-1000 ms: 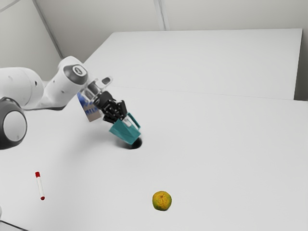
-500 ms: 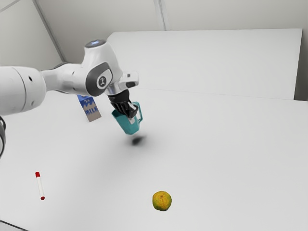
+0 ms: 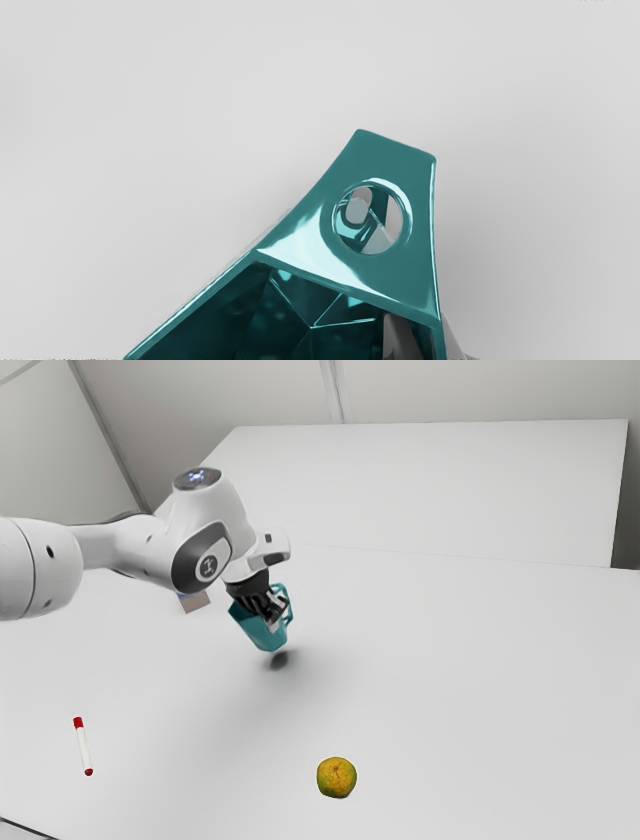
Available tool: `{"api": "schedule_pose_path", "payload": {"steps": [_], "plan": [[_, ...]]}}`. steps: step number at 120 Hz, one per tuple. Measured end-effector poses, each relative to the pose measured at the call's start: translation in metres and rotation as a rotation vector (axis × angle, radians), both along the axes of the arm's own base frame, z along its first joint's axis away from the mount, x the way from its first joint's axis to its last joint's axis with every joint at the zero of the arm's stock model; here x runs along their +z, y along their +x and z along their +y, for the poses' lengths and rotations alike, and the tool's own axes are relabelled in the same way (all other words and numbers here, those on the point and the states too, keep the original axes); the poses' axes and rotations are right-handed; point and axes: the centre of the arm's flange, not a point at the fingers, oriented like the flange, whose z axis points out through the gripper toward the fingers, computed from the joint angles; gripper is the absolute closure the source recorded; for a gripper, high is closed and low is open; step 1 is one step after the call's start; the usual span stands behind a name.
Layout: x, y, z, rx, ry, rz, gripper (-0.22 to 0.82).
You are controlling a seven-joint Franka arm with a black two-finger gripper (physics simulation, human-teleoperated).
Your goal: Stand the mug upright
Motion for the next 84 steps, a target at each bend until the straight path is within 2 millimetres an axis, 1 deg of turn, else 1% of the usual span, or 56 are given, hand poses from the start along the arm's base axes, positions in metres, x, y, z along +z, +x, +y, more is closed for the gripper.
{"api": "schedule_pose_path", "payload": {"steps": [40,50,59,70,78,84], "plan": [[-0.044,0.008,0.002,0.073,-0.017,0.042,0.78],[-0.049,0.009,0.002,0.085,-0.021,0.039,0.78],[-0.049,0.010,-0.003,0.088,-0.025,0.035,0.78],[-0.045,0.010,-0.007,0.093,-0.035,0.029,0.57],[-0.038,0.010,-0.008,0.098,-0.040,0.018,0.42],[-0.031,0.010,-0.008,0.101,-0.042,0.007,0.34]]}}
